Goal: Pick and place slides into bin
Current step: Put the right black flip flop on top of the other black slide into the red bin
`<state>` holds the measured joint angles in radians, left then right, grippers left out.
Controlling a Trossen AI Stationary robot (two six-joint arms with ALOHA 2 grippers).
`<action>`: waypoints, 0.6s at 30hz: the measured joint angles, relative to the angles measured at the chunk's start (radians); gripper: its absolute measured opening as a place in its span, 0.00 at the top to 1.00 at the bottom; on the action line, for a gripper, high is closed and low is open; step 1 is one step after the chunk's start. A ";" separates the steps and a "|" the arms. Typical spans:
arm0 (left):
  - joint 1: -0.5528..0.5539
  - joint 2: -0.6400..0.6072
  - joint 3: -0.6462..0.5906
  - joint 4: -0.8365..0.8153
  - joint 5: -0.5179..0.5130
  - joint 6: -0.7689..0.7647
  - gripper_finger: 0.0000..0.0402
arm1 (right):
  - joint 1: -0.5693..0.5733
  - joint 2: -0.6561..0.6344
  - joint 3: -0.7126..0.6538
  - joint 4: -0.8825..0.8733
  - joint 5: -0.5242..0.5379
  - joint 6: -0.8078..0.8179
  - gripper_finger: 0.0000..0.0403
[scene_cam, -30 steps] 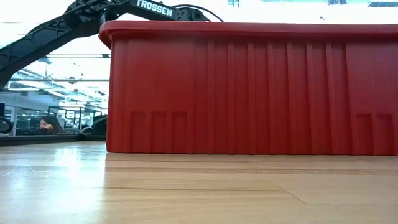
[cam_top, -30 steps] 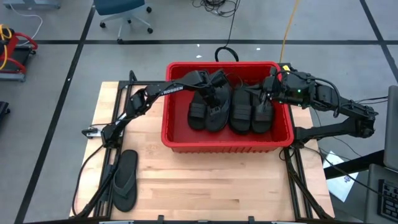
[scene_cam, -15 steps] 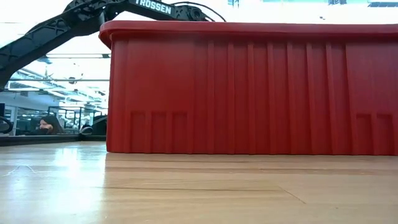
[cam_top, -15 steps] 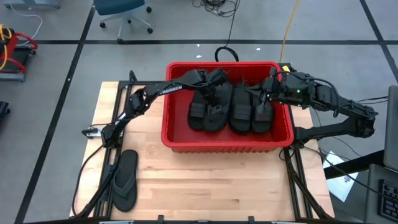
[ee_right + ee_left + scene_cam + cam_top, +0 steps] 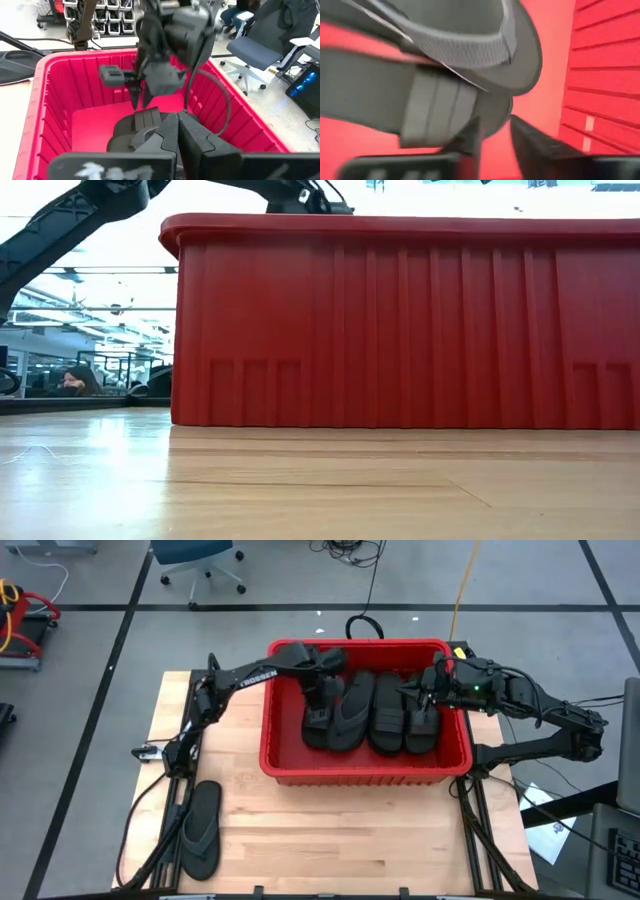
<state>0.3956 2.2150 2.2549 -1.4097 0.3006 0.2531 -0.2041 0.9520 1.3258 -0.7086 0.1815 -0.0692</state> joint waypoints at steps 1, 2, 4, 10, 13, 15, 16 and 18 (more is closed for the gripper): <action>0.000 0.001 -0.023 0.002 0.009 -0.015 0.83 | 0.000 0.000 0.000 0.000 0.000 0.000 1.00; 0.000 0.001 -0.048 0.006 0.022 -0.035 0.91 | 0.000 0.000 0.000 0.000 0.000 -0.001 1.00; 0.002 0.002 -0.104 0.037 0.034 -0.071 0.97 | 0.000 0.000 0.000 0.000 0.001 -0.002 1.00; -0.013 0.002 -0.220 0.218 0.004 -0.135 0.99 | 0.000 0.000 0.000 0.000 0.001 -0.004 1.00; -0.025 0.002 -0.268 0.288 -0.015 -0.176 0.99 | 0.000 0.000 0.000 0.000 0.003 -0.006 1.00; -0.032 0.002 -0.286 0.321 -0.047 -0.195 0.99 | 0.000 -0.002 0.000 0.000 0.003 -0.004 1.00; -0.036 0.002 -0.292 0.328 -0.070 -0.197 1.00 | 0.000 -0.002 0.000 0.000 0.003 -0.004 1.00; -0.044 0.002 -0.307 0.344 -0.110 -0.197 1.00 | 0.000 -0.002 0.000 0.000 0.004 -0.003 1.00</action>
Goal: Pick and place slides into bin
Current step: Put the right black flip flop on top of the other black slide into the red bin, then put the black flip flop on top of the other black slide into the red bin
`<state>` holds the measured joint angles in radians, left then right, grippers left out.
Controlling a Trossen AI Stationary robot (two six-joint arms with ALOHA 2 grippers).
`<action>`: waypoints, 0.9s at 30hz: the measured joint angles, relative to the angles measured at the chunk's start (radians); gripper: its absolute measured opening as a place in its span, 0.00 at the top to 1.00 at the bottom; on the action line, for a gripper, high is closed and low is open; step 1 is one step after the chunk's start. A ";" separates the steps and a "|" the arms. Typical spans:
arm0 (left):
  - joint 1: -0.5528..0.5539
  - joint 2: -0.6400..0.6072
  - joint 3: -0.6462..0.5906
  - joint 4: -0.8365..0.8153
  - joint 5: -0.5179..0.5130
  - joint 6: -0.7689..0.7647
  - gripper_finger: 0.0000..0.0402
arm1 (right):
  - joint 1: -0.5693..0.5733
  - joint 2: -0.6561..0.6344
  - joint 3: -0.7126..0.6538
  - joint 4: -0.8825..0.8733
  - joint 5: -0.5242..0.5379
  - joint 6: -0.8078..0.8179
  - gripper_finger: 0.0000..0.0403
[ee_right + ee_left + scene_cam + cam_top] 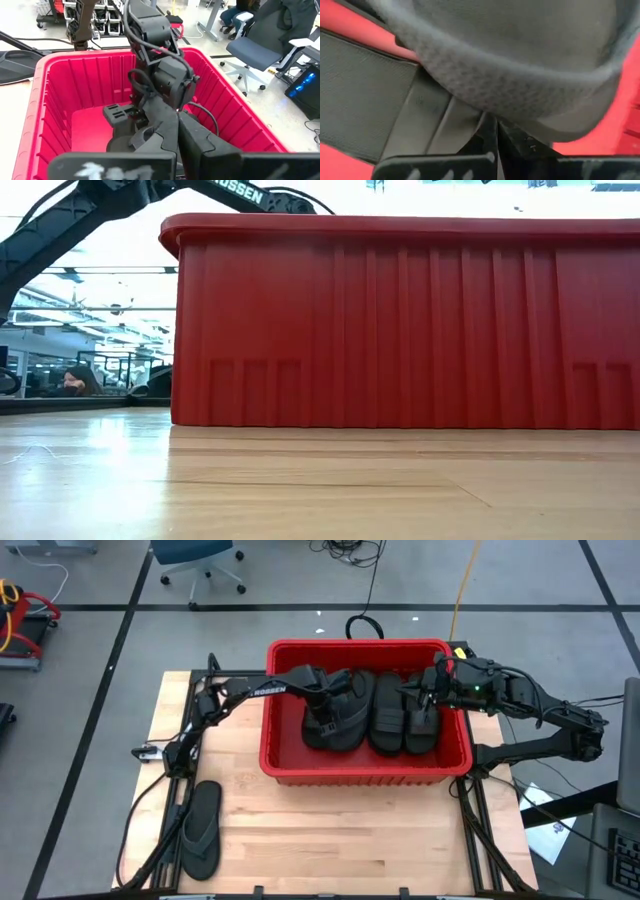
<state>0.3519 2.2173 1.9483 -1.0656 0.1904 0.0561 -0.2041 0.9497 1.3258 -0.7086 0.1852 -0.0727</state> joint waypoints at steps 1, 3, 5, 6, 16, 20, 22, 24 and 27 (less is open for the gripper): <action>-0.003 0.000 -0.006 0.005 -0.014 0.000 0.99 | 0.000 0.000 0.000 0.000 0.000 0.000 1.00; -0.006 0.000 -0.011 0.012 -0.009 -0.002 1.00 | 0.000 0.000 0.000 0.000 0.001 0.000 1.00; -0.006 0.000 -0.011 0.018 0.014 -0.002 1.00 | 0.000 0.000 0.000 0.000 0.001 0.000 1.00; -0.006 0.000 -0.011 0.022 0.027 -0.002 1.00 | 0.000 -0.001 0.000 0.000 0.001 0.000 1.00; -0.022 0.000 -0.011 0.016 0.071 0.021 1.00 | 0.000 -0.001 0.000 0.000 0.001 -0.002 1.00; -0.019 -0.009 -0.011 -0.049 0.064 0.073 1.00 | 0.000 -0.001 0.000 0.000 0.001 0.000 1.00; -0.019 -0.036 -0.012 -0.077 0.035 0.101 1.00 | 0.000 -0.001 0.000 0.000 0.001 0.000 1.00; -0.017 -0.066 -0.011 -0.093 -0.009 0.108 0.99 | 0.000 -0.001 0.000 -0.001 -0.001 0.003 1.00; -0.004 -0.120 -0.011 -0.119 -0.081 0.102 0.99 | 0.000 -0.001 0.000 -0.014 -0.005 0.029 1.00</action>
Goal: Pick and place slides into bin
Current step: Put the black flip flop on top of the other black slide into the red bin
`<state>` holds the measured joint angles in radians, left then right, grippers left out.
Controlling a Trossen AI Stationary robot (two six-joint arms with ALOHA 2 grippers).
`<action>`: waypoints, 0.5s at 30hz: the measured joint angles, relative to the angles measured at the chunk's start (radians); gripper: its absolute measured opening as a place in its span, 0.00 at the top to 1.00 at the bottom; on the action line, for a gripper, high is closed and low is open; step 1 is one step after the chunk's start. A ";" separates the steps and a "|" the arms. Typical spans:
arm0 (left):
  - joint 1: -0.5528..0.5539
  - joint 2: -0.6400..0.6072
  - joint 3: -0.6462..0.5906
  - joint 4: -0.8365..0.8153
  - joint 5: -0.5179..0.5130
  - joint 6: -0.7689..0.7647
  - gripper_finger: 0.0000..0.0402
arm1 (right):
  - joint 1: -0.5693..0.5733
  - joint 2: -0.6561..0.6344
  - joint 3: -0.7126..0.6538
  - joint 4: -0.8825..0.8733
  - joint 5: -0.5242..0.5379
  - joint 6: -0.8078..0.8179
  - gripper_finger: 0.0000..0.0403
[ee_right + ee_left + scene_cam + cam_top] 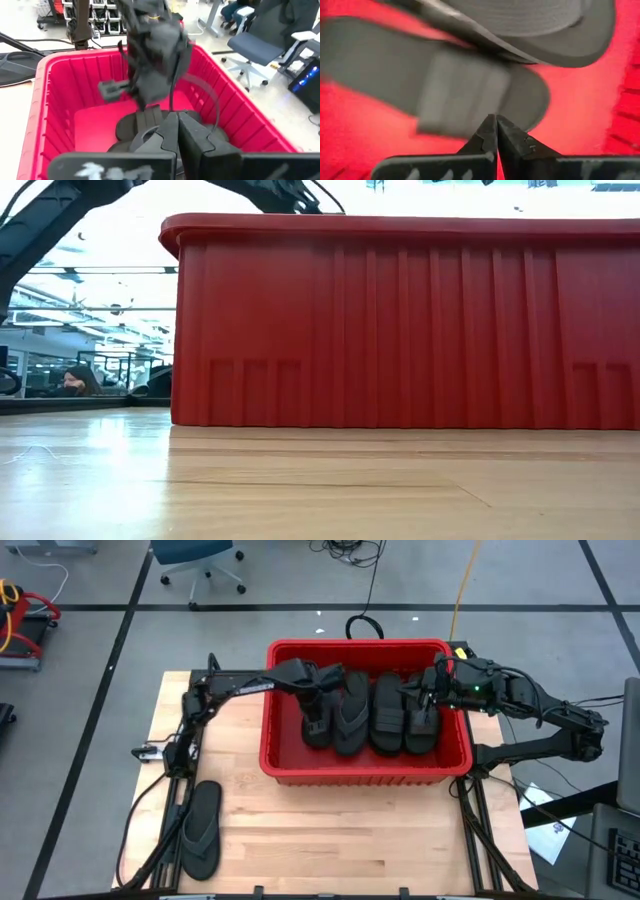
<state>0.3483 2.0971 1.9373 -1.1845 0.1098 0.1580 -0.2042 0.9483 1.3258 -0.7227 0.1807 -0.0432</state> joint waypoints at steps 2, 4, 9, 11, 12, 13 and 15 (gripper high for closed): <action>0.009 -0.049 0.000 -0.018 -0.053 -0.003 0.99 | 0.000 -0.002 0.000 -0.019 -0.001 0.005 1.00; 0.018 -0.120 0.000 -0.043 -0.084 -0.004 1.00 | 0.000 -0.003 0.000 -0.038 -0.001 -0.002 1.00; 0.029 -0.349 0.000 -0.037 -0.006 0.058 1.00 | 0.000 -0.006 0.000 -0.023 -0.001 -0.080 1.00; 0.029 -0.444 0.001 -0.026 0.099 0.071 1.00 | 0.000 -0.006 0.000 -0.004 -0.001 -0.119 1.00; 0.027 -0.490 0.002 -0.023 0.154 0.064 1.00 | 0.000 -0.006 0.000 0.003 -0.001 -0.140 1.00; 0.023 -0.529 0.003 -0.026 0.200 0.044 0.99 | 0.000 -0.006 0.000 0.007 -0.001 -0.160 1.00; -0.001 -0.596 0.002 -0.062 0.227 0.003 1.00 | 0.000 -0.005 0.000 0.014 -0.002 -0.190 1.00</action>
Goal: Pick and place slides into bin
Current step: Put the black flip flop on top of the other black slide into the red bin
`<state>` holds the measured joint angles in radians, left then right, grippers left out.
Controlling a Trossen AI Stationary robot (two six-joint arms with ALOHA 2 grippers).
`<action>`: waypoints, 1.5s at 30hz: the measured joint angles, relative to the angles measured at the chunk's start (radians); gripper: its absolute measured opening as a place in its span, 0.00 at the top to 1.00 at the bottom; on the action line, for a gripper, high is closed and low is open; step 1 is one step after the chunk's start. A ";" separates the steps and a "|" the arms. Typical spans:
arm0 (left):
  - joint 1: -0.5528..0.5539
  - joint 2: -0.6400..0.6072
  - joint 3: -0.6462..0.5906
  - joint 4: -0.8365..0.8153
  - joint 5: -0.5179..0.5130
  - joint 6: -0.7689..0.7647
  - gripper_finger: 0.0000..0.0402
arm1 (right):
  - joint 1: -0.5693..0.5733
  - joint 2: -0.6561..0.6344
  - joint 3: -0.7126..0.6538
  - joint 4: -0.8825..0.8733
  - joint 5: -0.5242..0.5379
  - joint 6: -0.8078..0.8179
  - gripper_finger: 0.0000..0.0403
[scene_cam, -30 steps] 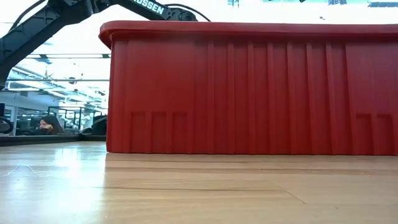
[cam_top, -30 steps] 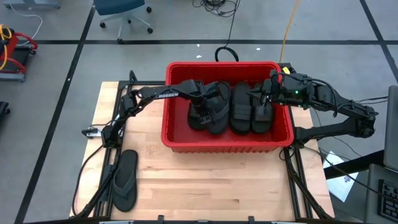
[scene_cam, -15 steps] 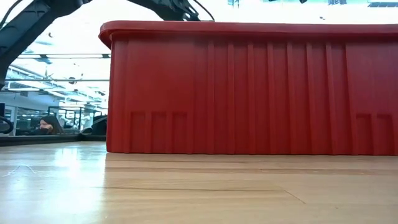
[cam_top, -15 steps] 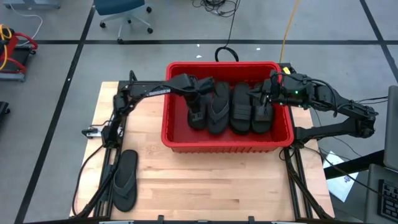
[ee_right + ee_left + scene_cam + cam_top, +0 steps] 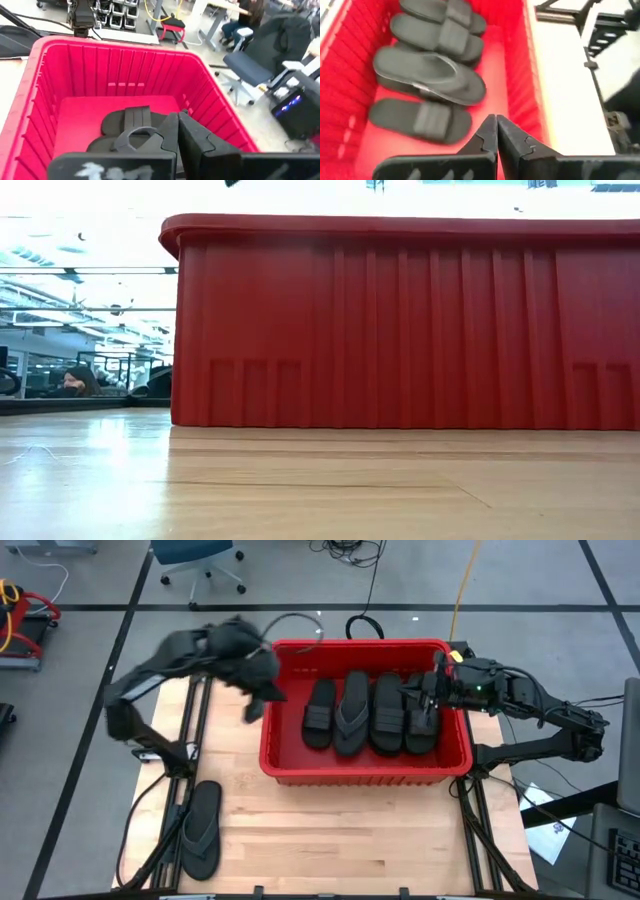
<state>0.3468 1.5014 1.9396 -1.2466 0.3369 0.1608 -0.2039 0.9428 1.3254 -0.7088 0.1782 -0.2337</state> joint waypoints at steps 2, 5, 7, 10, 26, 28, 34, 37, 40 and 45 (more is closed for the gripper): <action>-0.048 -0.060 -0.009 -0.085 -0.042 -0.040 1.00 | 0.000 0.000 0.000 0.015 -0.022 -0.029 1.00; -0.151 -0.134 -0.048 -0.283 -0.122 -0.149 1.00 | 0.000 0.000 0.000 0.042 -0.051 -0.056 1.00; -0.230 -0.183 -0.116 -0.334 -0.138 -0.269 1.00 | 0.001 0.000 0.000 0.059 -0.052 -0.045 1.00; -0.367 -0.294 -0.278 -0.268 -0.137 -0.470 1.00 | 0.001 0.000 0.000 0.062 -0.052 0.007 1.00; -0.976 -0.608 -1.216 0.354 -0.189 -1.512 0.95 | 0.000 0.000 0.000 0.147 -0.049 0.277 1.00; -1.027 -0.608 -1.283 0.391 -0.189 -1.573 0.90 | 0.001 0.000 0.000 0.147 -0.049 0.306 1.00; -1.136 -0.607 -1.380 0.630 -0.163 -1.710 0.66 | 0.001 0.000 0.000 0.167 -0.051 0.352 1.00; -1.177 -0.607 -1.380 0.725 -0.183 -1.758 0.52 | 0.001 0.000 0.000 0.166 -0.052 0.349 1.00; -1.202 -0.607 -1.380 0.782 -0.208 -1.821 0.40 | 0.001 0.000 0.000 0.158 -0.078 0.346 1.00; -1.220 -0.607 -1.380 0.715 -0.207 -1.844 0.26 | 0.002 0.000 0.000 0.153 -0.134 0.316 1.00</action>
<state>-0.8730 0.8944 0.5601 -0.5314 0.1300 -1.6829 -0.2016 0.9424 1.3254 -0.5560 0.0441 0.0824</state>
